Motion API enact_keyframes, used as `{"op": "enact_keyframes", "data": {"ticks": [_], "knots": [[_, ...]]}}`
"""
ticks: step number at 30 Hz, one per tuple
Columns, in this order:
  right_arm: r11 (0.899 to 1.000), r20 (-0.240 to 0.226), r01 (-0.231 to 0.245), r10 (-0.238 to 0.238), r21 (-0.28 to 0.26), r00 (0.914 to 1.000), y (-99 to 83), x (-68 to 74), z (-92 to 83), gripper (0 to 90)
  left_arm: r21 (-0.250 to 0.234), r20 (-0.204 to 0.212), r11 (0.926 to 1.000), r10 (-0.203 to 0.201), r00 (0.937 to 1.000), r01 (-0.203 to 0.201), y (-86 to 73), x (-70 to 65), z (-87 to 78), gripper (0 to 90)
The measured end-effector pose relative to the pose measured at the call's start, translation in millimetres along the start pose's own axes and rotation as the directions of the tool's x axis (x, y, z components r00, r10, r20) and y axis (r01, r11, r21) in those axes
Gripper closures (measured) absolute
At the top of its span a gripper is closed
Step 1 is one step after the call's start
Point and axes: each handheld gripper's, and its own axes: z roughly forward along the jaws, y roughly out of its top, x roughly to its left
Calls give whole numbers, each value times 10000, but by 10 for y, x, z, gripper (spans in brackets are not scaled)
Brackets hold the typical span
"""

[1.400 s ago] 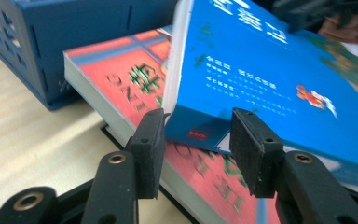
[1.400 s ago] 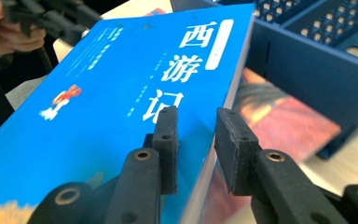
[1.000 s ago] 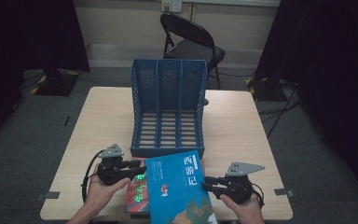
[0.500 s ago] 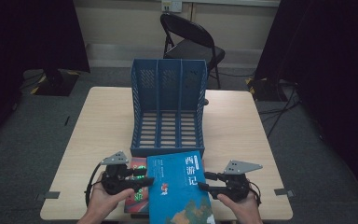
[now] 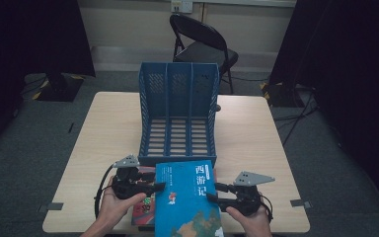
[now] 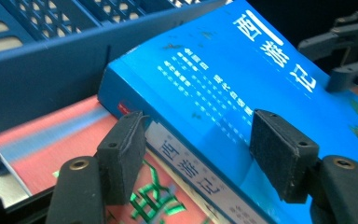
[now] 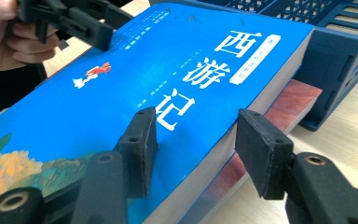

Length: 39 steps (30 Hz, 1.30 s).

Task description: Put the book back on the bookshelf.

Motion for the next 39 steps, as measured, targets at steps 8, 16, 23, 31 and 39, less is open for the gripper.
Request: {"op": "enact_keyframes", "data": {"ticks": [8, 16, 23, 31, 39], "knots": [[10000, 34, 11, -11, -90, 10000, -4, 18, 7, 478, -116, -29, 9999, 101, 9999, -101, 23, 34, 14, 346], [9996, -116, -201, 203, 223, 9997, 82, -53, 135, 297, -52, 378, 9993, 369, 9986, -368, -82, -46, 13, 223], [9974, -132, -631, 636, 360, 9979, 97, -68, 214, 236, -182, 519, 9996, 216, 9984, -207, -119, -30, 21, 223], [9941, -314, -1001, 1014, 411, 9944, 77, -84, 226, 213, 61, 304, 10000, 60, 9995, -62, -99, -85, 30, 203], [9945, -70, -970, 974, 386, 9952, 90, -41, 240, 231, 37, 382, 10000, -91, 9992, 90, -109, -79, 14, 225]]}}
